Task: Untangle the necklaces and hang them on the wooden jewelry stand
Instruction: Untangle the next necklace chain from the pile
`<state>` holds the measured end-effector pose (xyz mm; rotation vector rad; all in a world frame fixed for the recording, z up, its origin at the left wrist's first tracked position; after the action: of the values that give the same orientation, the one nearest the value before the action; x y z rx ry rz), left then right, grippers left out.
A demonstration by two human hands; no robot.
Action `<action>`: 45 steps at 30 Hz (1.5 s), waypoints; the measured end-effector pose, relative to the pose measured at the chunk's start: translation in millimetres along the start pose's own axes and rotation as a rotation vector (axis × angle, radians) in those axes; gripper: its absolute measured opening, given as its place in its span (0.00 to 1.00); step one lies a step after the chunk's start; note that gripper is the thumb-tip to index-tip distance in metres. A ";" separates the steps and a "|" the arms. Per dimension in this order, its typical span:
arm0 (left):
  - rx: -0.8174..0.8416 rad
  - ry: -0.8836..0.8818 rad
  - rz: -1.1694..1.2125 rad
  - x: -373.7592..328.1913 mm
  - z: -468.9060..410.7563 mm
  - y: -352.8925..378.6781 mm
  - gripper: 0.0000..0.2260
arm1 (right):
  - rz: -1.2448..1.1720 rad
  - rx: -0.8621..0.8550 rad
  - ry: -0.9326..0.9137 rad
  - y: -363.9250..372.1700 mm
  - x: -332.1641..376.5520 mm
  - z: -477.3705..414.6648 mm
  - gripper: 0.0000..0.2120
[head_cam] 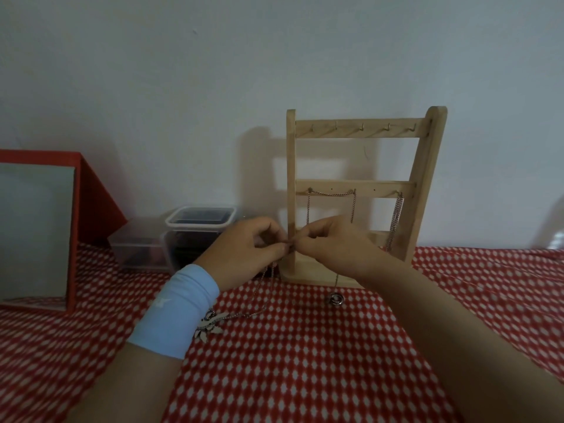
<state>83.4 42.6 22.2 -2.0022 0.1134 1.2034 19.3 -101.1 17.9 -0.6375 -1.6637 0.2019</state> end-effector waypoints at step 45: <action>-0.144 -0.202 0.420 23.3 3.0 -1.1 0.05 | 0.166 0.010 -0.110 9.6 -9.4 -4.2 0.08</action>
<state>94.4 52.2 3.9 -2.0258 0.3691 1.7147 26.7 -98.9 6.2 -0.7691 -1.7142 0.3707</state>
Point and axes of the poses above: each hand's wrist, its own z-axis away from the middle knuckle, its own y-axis out of the palm, x = y × z, the point moved 6 cm from there along -z, towards the middle knuckle, and after that the axes turned 3 degrees about -y, right-handed, at the moved point
